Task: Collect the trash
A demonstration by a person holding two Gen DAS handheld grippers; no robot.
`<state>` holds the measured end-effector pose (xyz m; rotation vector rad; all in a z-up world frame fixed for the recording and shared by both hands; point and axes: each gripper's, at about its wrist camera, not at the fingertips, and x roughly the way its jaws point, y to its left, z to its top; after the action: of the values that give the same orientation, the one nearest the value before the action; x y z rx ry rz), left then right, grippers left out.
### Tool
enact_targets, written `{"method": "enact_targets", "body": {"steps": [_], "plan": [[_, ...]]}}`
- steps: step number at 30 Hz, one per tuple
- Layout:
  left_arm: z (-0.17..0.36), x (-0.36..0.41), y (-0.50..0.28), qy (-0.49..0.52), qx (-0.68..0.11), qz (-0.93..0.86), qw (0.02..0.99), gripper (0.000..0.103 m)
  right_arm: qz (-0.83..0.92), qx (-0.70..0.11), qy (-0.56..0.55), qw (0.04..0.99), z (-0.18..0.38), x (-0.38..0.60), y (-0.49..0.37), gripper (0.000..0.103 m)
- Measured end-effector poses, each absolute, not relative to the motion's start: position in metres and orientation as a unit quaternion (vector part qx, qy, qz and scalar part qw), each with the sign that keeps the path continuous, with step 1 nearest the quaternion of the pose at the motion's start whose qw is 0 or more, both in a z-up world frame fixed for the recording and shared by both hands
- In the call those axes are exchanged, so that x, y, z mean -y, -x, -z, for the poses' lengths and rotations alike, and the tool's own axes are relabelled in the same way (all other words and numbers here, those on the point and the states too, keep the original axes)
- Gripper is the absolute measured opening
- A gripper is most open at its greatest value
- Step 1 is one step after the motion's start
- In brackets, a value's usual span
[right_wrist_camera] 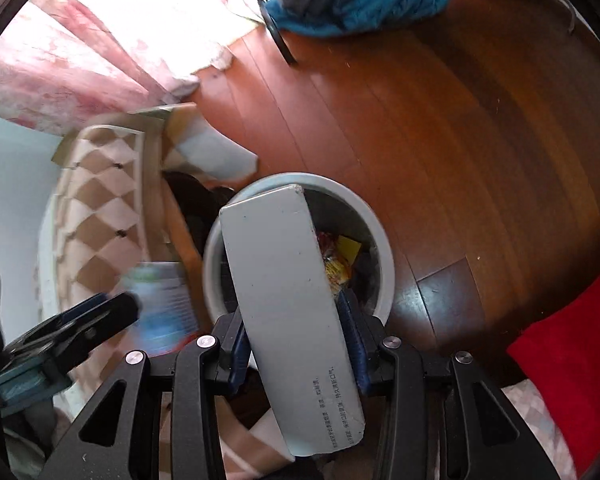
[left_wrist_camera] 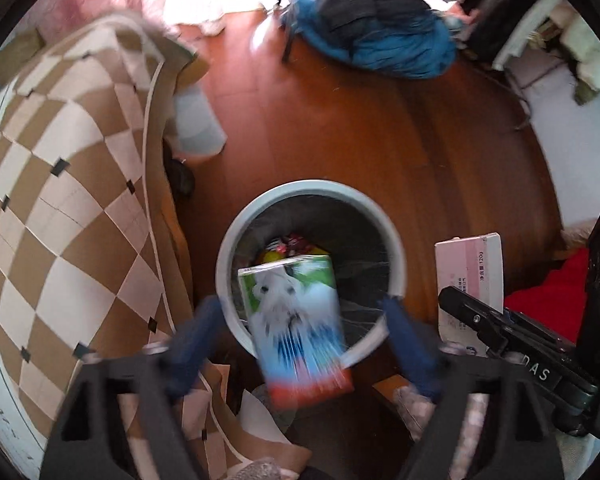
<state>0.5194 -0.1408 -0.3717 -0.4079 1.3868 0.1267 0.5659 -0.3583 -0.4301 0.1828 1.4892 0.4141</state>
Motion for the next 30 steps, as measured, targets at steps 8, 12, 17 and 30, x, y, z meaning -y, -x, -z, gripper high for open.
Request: {"method": "enact_targets", "body": {"steps": [8,12,17,30], "plan": [[0.369,0.139,-0.504,0.141,-0.628,-0.111,0.758,0.098,-0.169,-0.695,-0.063,0.696,0.459,0.355,-0.570,0.102],[0.357,0.137,-0.482,0.117,-0.615,-0.132,0.769,0.098,-0.149,-0.688,-0.029,0.709,0.445,0.353,-0.552,0.103],[0.341,0.137,-0.458,0.100,-0.608,-0.137,0.776,0.098,-0.135,-0.670,0.005,0.729,0.413,0.358,-0.526,0.103],[0.267,0.143,-0.401,0.101,-0.572,-0.128,0.804,0.098,-0.139,-0.628,0.009,0.766,0.307,0.366,-0.458,0.103]]}}
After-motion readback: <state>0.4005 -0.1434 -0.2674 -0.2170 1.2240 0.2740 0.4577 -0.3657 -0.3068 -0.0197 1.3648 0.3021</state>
